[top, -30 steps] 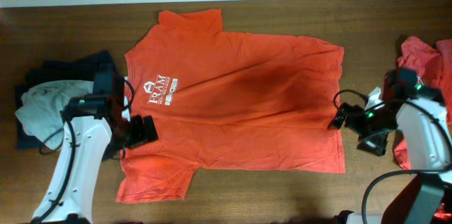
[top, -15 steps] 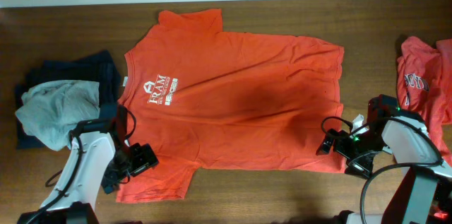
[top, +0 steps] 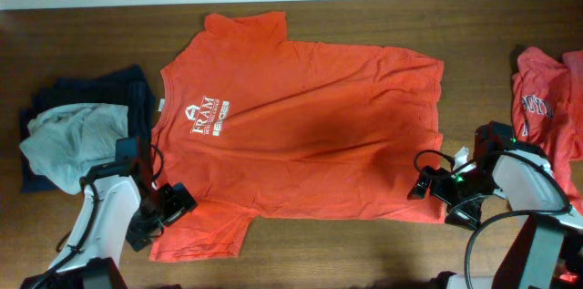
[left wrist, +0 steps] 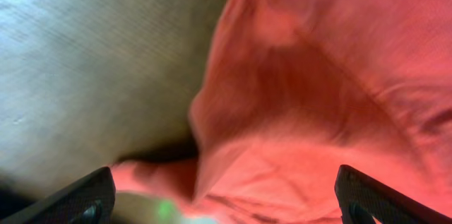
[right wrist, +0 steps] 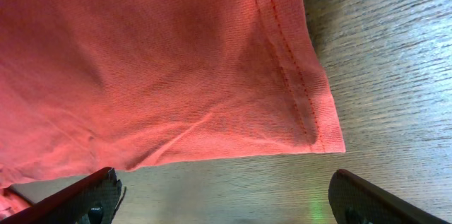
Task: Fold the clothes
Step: 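Move both grippers to the T-shirt's bottom left and right hem corners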
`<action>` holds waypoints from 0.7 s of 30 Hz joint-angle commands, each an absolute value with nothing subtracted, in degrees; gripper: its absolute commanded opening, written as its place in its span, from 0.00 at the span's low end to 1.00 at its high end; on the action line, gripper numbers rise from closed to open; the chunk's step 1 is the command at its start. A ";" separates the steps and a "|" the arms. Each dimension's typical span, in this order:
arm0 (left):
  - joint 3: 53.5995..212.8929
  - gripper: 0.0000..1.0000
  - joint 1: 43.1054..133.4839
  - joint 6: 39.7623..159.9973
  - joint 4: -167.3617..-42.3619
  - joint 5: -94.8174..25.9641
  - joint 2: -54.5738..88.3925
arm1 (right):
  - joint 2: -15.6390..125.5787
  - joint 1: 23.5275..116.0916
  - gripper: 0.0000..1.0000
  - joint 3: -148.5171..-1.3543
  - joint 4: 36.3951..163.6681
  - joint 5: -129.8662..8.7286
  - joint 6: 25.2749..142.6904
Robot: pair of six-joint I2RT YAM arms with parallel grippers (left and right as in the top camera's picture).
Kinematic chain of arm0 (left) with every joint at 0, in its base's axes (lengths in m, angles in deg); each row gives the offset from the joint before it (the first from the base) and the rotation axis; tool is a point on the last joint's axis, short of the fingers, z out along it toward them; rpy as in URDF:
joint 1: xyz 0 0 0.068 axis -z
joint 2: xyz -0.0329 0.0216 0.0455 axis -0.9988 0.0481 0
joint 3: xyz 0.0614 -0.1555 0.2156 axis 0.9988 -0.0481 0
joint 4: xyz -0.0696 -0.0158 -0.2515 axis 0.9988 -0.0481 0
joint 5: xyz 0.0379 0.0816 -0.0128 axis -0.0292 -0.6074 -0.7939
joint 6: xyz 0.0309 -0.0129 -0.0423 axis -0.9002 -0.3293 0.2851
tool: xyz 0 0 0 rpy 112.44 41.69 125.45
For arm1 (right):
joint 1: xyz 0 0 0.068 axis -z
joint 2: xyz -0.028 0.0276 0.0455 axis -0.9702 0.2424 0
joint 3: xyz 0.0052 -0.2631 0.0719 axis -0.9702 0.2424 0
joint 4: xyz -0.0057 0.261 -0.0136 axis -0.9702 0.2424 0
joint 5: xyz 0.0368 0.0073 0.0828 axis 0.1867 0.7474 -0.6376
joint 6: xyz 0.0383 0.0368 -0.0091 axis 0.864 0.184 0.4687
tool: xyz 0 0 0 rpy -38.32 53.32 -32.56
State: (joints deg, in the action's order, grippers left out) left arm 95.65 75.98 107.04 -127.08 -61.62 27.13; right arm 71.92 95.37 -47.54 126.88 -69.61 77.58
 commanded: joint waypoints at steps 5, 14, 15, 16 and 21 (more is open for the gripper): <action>91.08 0.99 74.16 107.76 -122.34 -53.07 29.16 | 71.94 95.07 0.99 -47.19 126.55 -70.33 77.43; 91.04 0.01 74.21 103.04 -122.58 -48.02 30.62 | 71.94 95.07 0.97 -47.19 126.03 -70.33 77.43; 91.22 0.01 74.23 102.51 -122.99 -47.85 30.52 | 71.94 95.07 0.93 -47.19 125.92 -70.33 77.43; 91.46 0.01 74.23 102.32 -123.47 -47.85 30.38 | 71.94 95.07 0.80 -47.19 125.77 -70.31 77.40; 94.28 0.01 74.23 99.74 -127.23 -47.87 28.24 | 71.94 95.07 0.07 -47.19 124.98 -70.31 77.47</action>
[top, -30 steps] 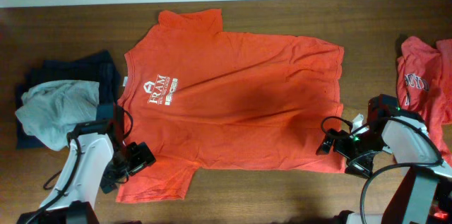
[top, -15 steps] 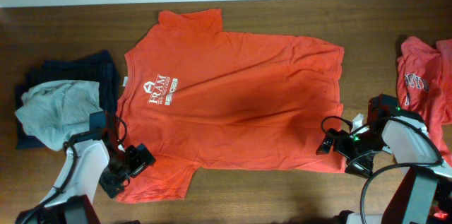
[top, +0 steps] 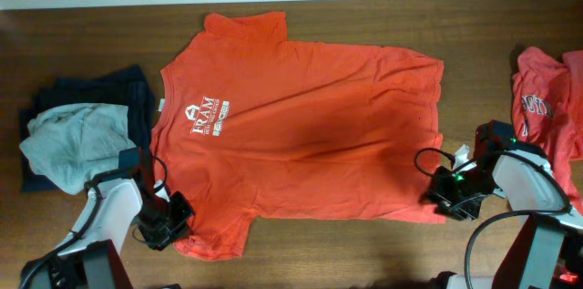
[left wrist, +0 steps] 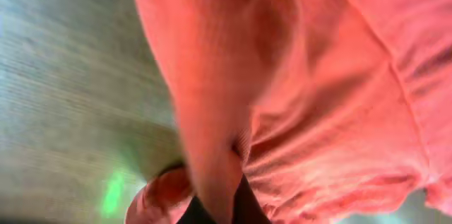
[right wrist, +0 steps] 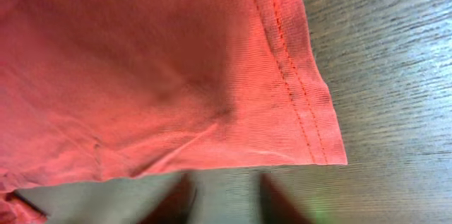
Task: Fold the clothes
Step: 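Move both grippers to the T-shirt's bottom left and right hem corners, then grasp the bottom hem corners with both grippers and lift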
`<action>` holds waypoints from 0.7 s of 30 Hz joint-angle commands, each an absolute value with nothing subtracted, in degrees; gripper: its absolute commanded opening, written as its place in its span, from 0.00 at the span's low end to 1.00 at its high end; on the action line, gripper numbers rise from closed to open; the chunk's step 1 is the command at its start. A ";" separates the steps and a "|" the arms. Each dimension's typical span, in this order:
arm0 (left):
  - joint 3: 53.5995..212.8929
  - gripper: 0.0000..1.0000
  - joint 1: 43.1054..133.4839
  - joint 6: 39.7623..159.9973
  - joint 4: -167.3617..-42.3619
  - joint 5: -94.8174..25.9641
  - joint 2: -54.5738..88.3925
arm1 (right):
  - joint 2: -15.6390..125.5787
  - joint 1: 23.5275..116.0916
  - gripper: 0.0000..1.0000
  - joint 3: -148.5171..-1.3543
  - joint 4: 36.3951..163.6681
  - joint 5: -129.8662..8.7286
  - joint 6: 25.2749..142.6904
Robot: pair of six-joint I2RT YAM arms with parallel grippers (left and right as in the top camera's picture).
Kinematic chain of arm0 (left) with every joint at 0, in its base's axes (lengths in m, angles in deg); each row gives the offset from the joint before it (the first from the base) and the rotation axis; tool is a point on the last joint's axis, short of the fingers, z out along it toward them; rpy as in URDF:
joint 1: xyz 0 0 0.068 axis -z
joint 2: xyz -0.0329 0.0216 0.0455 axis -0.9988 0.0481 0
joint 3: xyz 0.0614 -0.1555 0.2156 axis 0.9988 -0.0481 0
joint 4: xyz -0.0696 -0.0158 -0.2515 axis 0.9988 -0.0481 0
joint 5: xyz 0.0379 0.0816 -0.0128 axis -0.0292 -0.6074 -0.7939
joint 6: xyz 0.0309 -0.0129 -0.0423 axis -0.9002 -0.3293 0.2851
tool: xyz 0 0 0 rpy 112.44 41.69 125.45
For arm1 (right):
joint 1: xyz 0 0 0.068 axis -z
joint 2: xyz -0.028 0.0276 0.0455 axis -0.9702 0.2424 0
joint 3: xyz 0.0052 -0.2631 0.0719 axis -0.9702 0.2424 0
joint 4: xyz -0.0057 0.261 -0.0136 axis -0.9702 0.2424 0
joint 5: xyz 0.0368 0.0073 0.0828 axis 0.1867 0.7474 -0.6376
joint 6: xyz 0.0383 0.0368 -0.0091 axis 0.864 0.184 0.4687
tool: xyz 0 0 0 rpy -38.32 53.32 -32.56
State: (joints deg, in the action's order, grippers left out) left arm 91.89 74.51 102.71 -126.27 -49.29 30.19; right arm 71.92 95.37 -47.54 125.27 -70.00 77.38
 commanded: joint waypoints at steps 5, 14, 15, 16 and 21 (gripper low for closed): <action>96.20 0.00 74.23 99.72 -129.46 -47.85 25.05 | 71.94 95.07 0.04 -47.19 123.80 -70.85 78.02; 96.44 0.01 74.23 98.43 -130.73 -47.85 20.42 | 71.94 95.07 0.46 -47.19 124.28 -78.57 74.13; 96.44 0.01 74.23 98.43 -130.73 -47.85 20.26 | 71.94 95.07 0.61 -47.17 125.22 -77.08 74.17; 96.44 0.01 74.23 98.43 -130.73 -47.85 20.22 | 71.94 95.07 0.71 -47.04 125.75 -74.94 74.63; 96.44 0.01 74.23 98.43 -130.75 -47.85 20.22 | 71.99 95.07 0.77 -44.06 122.56 -71.29 78.72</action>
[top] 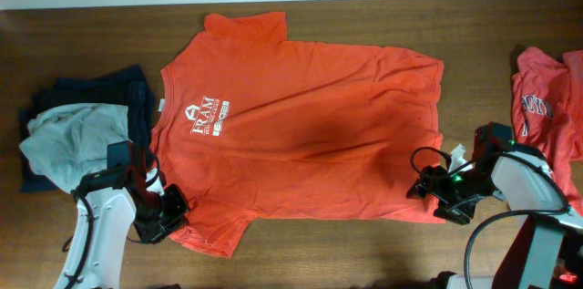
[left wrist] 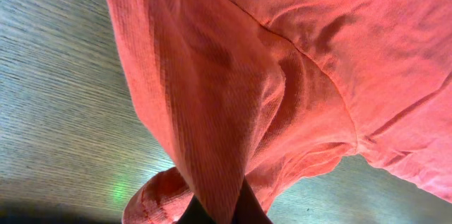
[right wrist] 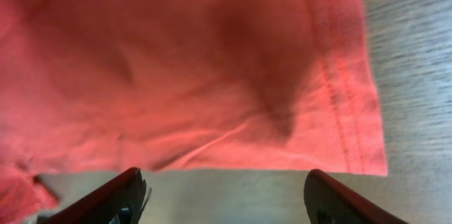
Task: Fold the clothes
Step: 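Grasp the bottom hem corners with both grippers and lift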
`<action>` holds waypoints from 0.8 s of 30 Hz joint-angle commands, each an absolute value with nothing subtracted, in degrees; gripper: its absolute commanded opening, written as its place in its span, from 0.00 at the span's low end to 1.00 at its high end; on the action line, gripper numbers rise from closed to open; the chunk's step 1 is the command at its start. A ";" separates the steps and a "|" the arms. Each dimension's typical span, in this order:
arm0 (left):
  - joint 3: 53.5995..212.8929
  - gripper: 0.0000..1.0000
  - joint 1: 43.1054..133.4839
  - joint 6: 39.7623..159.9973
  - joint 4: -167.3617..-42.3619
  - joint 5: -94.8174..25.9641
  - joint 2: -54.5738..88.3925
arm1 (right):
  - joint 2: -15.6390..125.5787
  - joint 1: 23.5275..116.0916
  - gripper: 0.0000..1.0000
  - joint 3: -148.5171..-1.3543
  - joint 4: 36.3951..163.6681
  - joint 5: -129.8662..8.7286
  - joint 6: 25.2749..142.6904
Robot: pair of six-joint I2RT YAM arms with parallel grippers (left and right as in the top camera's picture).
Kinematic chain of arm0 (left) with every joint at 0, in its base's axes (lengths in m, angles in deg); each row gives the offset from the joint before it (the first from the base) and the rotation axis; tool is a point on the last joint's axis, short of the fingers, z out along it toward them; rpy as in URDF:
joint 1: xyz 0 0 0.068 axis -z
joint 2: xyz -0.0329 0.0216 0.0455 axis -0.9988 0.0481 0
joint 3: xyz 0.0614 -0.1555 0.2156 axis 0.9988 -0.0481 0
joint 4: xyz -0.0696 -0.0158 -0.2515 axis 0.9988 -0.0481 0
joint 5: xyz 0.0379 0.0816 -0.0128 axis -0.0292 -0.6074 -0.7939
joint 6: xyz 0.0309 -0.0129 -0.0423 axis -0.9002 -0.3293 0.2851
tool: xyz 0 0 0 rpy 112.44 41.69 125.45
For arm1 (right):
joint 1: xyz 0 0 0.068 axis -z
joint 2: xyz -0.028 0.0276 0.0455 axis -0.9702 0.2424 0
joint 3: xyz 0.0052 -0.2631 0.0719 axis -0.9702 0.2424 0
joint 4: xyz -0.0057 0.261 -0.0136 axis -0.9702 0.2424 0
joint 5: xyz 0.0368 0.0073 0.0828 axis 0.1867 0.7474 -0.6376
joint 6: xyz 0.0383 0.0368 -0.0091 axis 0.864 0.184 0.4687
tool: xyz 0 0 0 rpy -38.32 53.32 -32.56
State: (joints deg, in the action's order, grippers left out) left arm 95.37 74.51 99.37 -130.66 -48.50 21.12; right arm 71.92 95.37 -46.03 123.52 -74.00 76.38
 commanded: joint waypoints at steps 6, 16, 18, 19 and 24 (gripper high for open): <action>96.44 0.01 74.23 97.16 -130.71 -47.85 20.22 | 72.01 95.07 0.73 -37.37 114.93 -71.36 85.16; 96.44 0.01 74.23 96.72 -130.49 -47.85 20.22 | 71.92 95.07 0.04 -37.22 114.58 -71.79 85.36; 96.44 0.01 74.23 96.72 -130.53 -47.82 20.22 | 71.77 95.07 0.04 -38.31 116.52 -71.77 85.05; 96.46 0.01 74.23 96.72 -130.58 -47.80 20.20 | 71.55 95.07 0.04 -39.08 117.59 -71.75 84.86; 97.20 0.01 74.23 95.37 -132.81 -46.78 18.80 | 68.07 95.07 0.04 -43.78 124.57 -71.73 83.61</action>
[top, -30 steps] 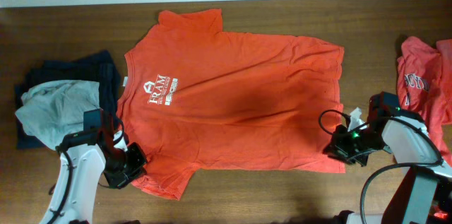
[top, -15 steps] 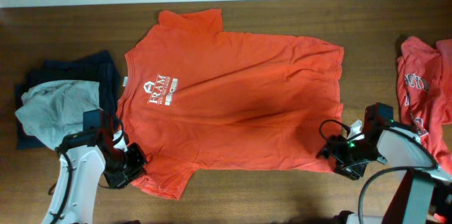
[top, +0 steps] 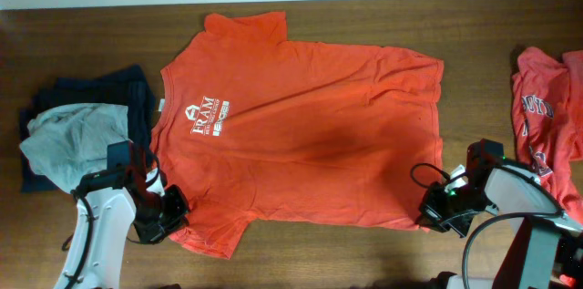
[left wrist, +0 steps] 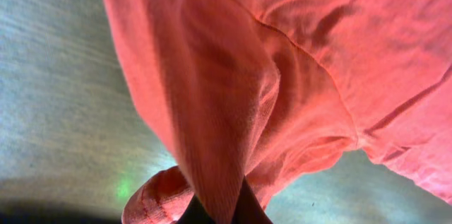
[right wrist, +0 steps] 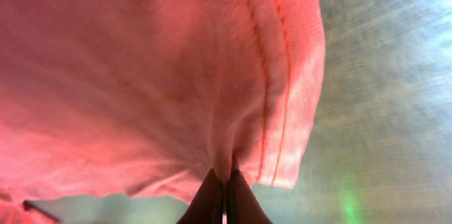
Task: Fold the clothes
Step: 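Grasp the bottom hem corners with both grippers and lift, then fold the hem upward toward the collar with both grippers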
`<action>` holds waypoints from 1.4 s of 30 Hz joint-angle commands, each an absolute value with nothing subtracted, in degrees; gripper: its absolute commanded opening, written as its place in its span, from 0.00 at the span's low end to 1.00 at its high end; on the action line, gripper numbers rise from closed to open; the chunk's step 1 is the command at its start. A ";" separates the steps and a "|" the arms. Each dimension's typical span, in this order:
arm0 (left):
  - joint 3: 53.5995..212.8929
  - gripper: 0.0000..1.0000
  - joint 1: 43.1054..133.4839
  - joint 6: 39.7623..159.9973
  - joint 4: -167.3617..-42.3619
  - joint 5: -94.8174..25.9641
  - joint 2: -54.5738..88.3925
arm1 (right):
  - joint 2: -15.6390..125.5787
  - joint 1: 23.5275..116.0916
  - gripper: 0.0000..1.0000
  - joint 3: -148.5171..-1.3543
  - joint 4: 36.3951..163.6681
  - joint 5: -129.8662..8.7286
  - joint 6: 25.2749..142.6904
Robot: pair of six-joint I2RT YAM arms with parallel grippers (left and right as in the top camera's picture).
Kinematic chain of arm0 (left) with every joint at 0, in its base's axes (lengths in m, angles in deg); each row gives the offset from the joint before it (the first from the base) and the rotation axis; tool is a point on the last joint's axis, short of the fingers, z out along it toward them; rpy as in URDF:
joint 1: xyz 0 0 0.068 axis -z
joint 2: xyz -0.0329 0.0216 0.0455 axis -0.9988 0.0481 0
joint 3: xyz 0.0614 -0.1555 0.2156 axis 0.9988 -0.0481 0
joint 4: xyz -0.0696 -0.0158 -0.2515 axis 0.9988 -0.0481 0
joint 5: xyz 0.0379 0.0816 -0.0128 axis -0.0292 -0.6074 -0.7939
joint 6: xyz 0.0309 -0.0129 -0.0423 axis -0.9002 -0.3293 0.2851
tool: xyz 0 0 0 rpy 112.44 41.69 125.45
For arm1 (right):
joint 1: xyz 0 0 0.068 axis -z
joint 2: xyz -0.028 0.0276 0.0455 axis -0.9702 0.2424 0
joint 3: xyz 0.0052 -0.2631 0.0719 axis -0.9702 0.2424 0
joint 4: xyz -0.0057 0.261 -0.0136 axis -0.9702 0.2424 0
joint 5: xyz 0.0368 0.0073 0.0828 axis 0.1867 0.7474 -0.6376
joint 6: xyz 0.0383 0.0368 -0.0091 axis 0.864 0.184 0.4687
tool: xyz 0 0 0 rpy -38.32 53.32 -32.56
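An orange T-shirt [top: 301, 134] with a white chest print lies spread flat on the wooden table [top: 364, 15], collar to the left, hem to the right. My left gripper [top: 168, 211] is shut on its near sleeve; in the left wrist view the orange cloth [left wrist: 233, 111] bunches between the dark fingers [left wrist: 251, 206]. My right gripper [top: 435, 209] is shut on the near hem corner, and the stitched hem [right wrist: 282, 75] drapes over its closed fingertips [right wrist: 212, 199].
A folded dark garment with a grey one on top [top: 73, 139] sits at the left edge. A red shirt with white lettering [top: 547, 107] lies at the right edge. Both arms' bases stand at the near table edge.
My right gripper was open over the hem corner and is now shut on it, slightly nearer the table's front edge. The left gripper still pinches the sleeve in the same spot.
First both grippers stood open at the shirt's near edge, left at the sleeve, right at the hem corner. Then the left was shut on the sleeve, pulled slightly inward, while the right stayed over the hem. Now both grippers pinch cloth.
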State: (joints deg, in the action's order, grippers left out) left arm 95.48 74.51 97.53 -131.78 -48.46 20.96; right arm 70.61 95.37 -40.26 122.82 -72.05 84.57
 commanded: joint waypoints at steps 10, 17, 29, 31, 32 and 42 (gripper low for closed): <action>99.46 0.00 74.23 94.80 -140.63 -42.71 7.06 | 55.59 95.07 0.04 -49.96 137.40 -69.39 83.92; 102.47 0.01 74.23 94.82 -134.14 -40.68 3.11 | 54.30 95.07 0.04 -50.01 131.49 -74.17 84.09; 105.07 0.00 76.79 93.49 -107.12 -39.30 14.23 | 64.36 95.07 0.05 -50.01 106.60 -81.02 87.37; 105.07 0.01 78.38 93.51 -102.40 -39.28 16.96 | 67.20 95.07 0.04 -50.01 101.64 -83.07 88.46; 105.07 0.00 79.26 93.51 -100.33 -39.28 18.34 | 68.23 95.07 0.04 -50.01 99.74 -84.10 88.51; 105.09 0.09 84.09 93.55 -82.67 -44.61 33.75 | 77.65 94.56 0.31 -50.01 79.52 -92.21 89.25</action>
State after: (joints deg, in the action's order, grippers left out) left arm 104.33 84.13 94.43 -85.27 -40.85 30.32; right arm 76.40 95.09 -49.26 81.79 -89.08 89.34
